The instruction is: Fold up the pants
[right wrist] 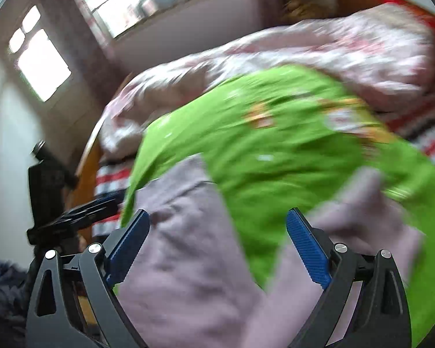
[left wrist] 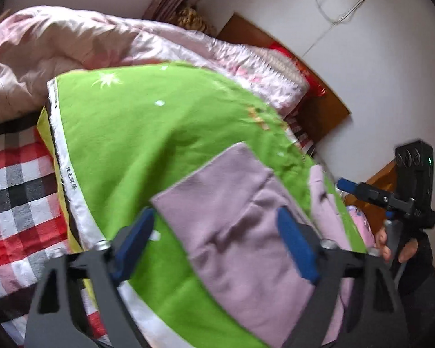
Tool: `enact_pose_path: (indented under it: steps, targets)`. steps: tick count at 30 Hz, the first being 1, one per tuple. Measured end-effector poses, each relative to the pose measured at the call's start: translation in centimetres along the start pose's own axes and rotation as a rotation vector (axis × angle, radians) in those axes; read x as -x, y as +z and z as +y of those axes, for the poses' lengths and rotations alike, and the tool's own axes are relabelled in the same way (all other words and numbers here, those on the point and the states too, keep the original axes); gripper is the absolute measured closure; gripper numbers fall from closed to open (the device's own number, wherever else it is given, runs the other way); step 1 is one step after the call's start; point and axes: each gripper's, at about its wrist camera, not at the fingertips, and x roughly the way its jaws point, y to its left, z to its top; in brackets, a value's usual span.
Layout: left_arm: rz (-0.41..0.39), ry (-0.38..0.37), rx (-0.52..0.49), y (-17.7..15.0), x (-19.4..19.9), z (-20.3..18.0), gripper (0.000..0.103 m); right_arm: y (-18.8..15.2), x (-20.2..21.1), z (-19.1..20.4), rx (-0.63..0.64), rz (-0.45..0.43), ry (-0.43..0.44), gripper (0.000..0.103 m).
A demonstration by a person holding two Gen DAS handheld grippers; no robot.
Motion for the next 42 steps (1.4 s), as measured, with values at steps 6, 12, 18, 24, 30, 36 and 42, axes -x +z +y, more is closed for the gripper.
enact_pose_path:
  steps: [6, 12, 18, 24, 30, 36, 42]
  targets:
    - [0.085, 0.045, -0.078, 1.5, -2.9, 0.5, 0.029, 2.0, -8.2, 1.4, 0.101, 0.175, 0.027, 0.034]
    - [0.151, 0.105, -0.143, 1.1, -5.2, 0.5, 0.038, 1.4, -8.6, 1.8, 0.155, 0.152, -0.008, 0.081]
    - [0.051, 0.136, -0.308, 1.3, -2.1, -2.6, 0.093, 1.2, -6.2, 4.4, 0.223, 0.039, -0.074, 0.091]
    - [-0.058, 0.142, -0.336, 3.1, 0.5, -4.6, 0.092, 3.0, -4.4, 4.7, 0.235, -0.026, -0.104, 0.091]
    - [0.076, 0.254, -0.257, 1.4, -5.7, -1.1, 0.082, 1.9, -10.1, 2.6, 0.172, 0.099, -0.137, 0.087]
    - [-0.072, 0.501, -0.186, 2.8, -1.2, -1.8, 0.023, 3.2, -3.9, 0.9, 0.045, 0.018, -0.076, 0.031]
    - [-0.077, 0.164, -0.269, 0.4, 2.1, -8.6, 0.006, -1.2, 8.0, -5.4, -0.118, -0.179, -0.152, 0.031]
